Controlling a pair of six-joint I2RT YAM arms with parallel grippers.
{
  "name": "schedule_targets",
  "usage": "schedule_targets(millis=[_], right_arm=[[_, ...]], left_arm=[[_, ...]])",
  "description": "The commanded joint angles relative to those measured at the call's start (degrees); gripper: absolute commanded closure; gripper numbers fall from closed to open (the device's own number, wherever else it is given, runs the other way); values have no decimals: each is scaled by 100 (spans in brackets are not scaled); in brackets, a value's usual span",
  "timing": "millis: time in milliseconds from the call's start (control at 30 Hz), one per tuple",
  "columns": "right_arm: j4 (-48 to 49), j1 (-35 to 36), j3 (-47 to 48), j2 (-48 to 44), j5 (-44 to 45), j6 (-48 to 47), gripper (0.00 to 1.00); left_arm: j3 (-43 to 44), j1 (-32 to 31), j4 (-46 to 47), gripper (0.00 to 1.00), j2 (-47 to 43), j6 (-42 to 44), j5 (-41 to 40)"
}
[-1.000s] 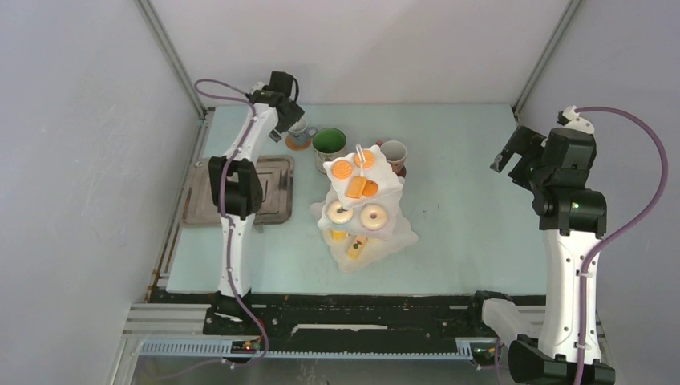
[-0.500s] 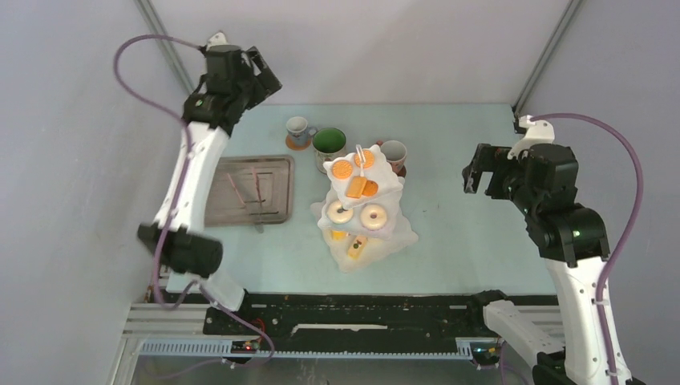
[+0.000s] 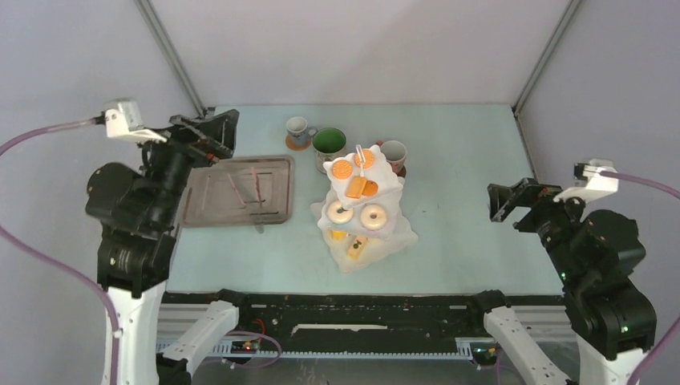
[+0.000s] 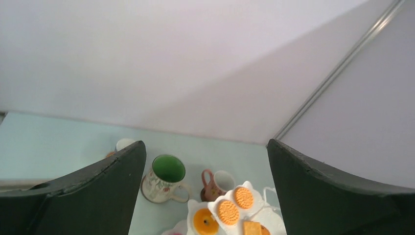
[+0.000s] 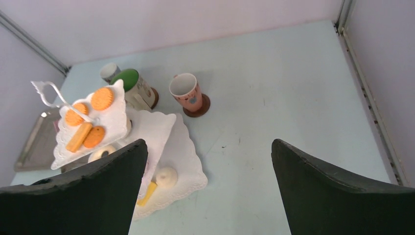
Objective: Serve the afternoon tea
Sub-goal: Reset both arms
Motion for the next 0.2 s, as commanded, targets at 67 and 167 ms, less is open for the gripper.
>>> schedule_targets(millis=[67,167], right_arm=[[63,18,69,-205,429,374,0],[-48,24,142,-157,231,306,0]], left_arm=[[-308,2,663,0,-593,300,30],[-212,-1,502,0,-597,398,56]])
